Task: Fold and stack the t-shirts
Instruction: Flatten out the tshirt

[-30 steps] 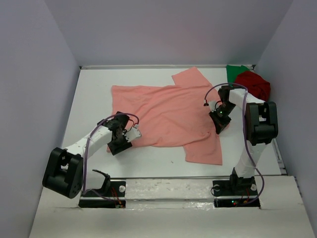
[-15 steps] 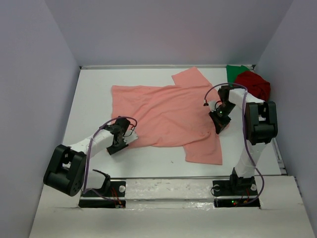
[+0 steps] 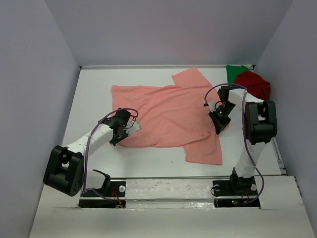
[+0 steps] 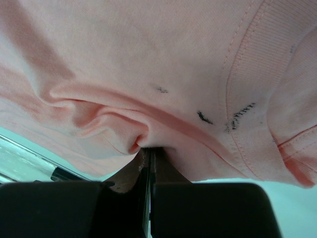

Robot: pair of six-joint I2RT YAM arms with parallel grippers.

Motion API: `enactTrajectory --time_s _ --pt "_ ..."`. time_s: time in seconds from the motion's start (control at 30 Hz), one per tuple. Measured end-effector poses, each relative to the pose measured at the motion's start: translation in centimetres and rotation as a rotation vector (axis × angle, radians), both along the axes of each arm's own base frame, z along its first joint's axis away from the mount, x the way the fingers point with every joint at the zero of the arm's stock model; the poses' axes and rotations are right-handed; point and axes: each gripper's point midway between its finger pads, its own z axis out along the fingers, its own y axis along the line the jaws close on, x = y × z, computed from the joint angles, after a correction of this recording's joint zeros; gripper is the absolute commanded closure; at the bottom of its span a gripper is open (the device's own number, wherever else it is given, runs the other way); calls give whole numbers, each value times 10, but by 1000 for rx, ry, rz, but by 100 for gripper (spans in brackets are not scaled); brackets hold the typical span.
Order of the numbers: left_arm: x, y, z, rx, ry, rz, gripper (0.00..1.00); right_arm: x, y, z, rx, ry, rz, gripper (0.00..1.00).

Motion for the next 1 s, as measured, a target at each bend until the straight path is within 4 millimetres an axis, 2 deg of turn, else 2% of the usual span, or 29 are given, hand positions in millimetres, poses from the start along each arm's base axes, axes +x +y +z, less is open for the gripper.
enactTrajectory --time_s 0.17,0.3,0.5,0.87,1.0 --pt "23 -9 27 -29 -82 5 100 1 0 1 1 -8 0 100" --pt "31 -9 40 -30 -127 15 100 6 1 11 4 -45 -1 100" --pt "32 -7 42 -19 -133 28 100 10 1 23 5 -91 0 100" --pt "39 -4 42 4 -172 45 100 11 1 24 6 -93 -3 100" --pt "45 -4 32 25 -156 48 100 12 1 25 5 -97 -3 100"
